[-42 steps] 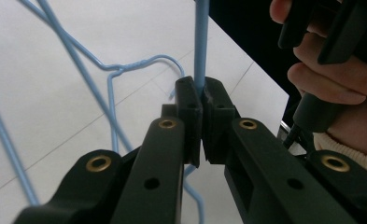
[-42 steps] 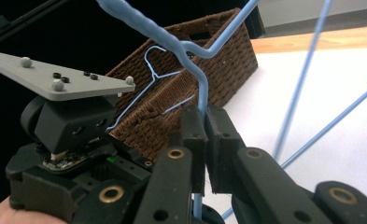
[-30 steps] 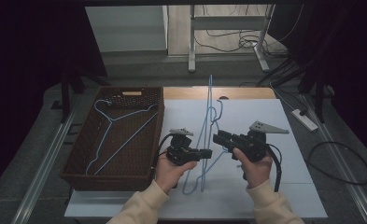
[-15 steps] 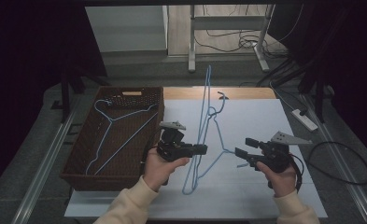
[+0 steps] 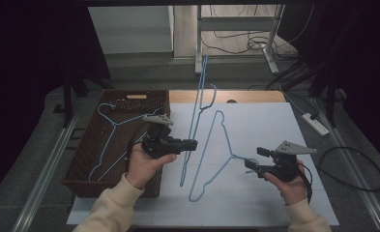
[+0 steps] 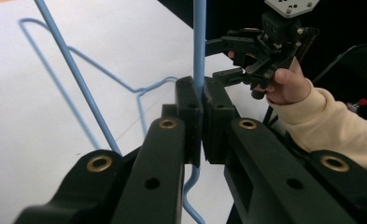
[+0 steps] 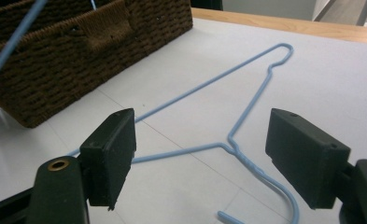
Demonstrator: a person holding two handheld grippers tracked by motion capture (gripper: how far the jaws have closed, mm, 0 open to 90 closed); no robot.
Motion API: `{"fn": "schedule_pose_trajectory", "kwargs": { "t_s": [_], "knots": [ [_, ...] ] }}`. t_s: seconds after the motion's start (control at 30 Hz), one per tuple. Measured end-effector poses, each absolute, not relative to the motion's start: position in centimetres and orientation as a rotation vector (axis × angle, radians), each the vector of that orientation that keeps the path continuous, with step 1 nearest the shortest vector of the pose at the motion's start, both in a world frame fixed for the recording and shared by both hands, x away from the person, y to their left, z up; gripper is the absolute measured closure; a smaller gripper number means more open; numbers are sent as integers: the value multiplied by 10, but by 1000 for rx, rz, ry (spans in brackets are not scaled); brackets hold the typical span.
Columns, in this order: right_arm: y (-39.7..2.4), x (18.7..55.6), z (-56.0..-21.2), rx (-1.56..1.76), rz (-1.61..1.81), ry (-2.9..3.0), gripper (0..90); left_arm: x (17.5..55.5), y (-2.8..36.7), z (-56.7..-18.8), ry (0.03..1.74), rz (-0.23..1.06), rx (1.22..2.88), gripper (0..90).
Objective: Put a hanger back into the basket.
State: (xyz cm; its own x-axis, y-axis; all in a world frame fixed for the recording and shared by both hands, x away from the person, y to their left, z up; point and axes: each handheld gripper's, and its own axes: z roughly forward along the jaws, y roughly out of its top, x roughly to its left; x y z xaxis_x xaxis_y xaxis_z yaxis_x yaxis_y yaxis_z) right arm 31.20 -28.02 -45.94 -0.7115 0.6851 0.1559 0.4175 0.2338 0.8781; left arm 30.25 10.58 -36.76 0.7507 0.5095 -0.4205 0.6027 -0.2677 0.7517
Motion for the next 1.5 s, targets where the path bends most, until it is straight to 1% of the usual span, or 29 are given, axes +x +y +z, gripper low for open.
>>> {"fn": "schedule_pose_trajectory", "kwargs": {
  "t_s": [0.33, 0.47, 0.67, 0.93, 1.23, 1.5],
  "knots": [
    [-282, 315, -464, 1052, 1437, 2259, 251, 302, 131, -353, 818, -74, 1954, 870],
    [-282, 316, -466, 1052, 1427, 2265, 252, 303, 143, -349, 830, -55, 1958, 870],
    [-282, 317, -468, 1056, 1415, 2270, 251, 306, 166, -346, 829, -37, 1939, 870],
    [-281, 317, -470, 1062, 1407, 2274, 251, 307, 203, -341, 851, 18, 1942, 870],
    [-281, 318, -472, 1076, 1399, 2279, 251, 311, 244, -344, 888, 31, 1968, 870],
    [-280, 319, -473, 1076, 1390, 2286, 251, 318, 265, -359, 918, 13, 2030, 870]
  ]
}}
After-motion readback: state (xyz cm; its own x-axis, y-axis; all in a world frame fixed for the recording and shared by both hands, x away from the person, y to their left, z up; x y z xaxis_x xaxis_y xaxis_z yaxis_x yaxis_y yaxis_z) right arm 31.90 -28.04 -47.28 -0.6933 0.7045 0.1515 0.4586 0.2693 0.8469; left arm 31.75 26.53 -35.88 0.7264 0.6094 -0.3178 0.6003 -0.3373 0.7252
